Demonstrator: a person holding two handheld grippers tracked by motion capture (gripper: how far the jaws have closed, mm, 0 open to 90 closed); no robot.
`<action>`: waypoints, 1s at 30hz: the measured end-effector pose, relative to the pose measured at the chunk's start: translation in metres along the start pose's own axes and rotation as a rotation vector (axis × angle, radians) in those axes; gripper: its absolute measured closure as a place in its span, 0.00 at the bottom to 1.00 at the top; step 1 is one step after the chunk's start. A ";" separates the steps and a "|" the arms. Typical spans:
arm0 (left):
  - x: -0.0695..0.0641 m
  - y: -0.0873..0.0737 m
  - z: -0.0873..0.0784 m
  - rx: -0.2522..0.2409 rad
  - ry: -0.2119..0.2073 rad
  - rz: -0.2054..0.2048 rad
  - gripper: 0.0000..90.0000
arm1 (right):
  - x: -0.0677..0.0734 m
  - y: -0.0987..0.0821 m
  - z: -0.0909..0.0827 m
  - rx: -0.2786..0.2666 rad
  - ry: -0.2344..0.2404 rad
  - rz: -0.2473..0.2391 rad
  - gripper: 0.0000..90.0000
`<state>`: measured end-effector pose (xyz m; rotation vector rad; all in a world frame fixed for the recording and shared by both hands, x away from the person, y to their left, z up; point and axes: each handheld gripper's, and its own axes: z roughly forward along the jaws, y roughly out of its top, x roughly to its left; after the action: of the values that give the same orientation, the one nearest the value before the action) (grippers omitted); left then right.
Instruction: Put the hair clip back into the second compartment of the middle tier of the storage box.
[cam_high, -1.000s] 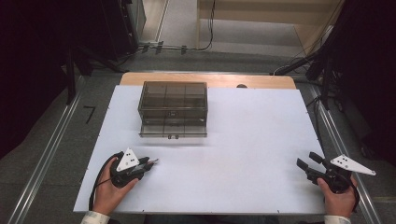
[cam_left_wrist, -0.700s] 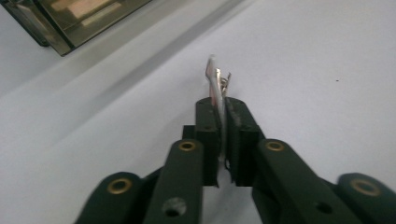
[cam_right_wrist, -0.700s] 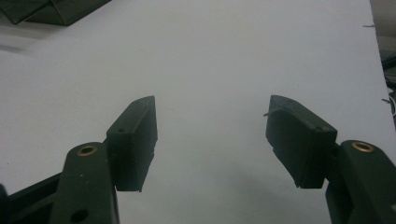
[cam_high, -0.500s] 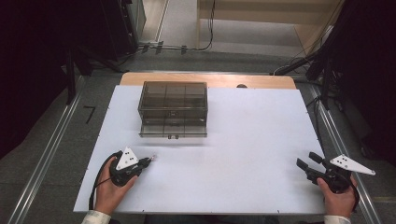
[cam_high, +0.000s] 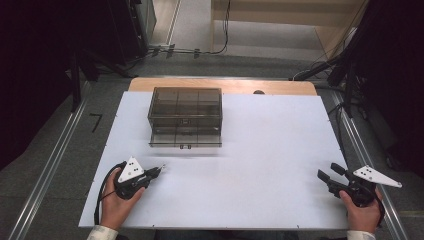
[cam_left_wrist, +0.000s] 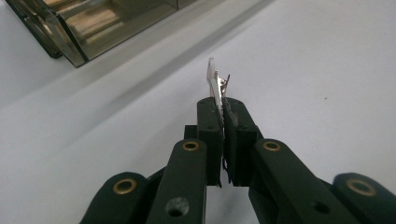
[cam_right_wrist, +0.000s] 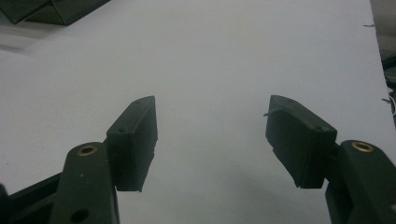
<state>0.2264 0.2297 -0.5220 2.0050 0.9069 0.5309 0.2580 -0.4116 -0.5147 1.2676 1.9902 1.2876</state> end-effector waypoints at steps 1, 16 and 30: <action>0.000 0.000 0.000 0.000 0.000 0.000 0.96 | 0.000 0.000 0.000 0.000 0.000 0.000 0.37; 0.001 0.004 -0.006 -0.096 0.017 -0.032 0.96 | 0.000 0.000 0.000 0.002 -0.003 -0.002 0.37; 0.008 0.013 -0.004 -0.168 0.015 -0.080 0.96 | 0.000 0.000 0.000 0.000 0.002 0.000 0.37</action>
<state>0.2343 0.2335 -0.5089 1.8087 0.9170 0.5589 0.2582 -0.4116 -0.5148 1.2670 1.9918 1.2893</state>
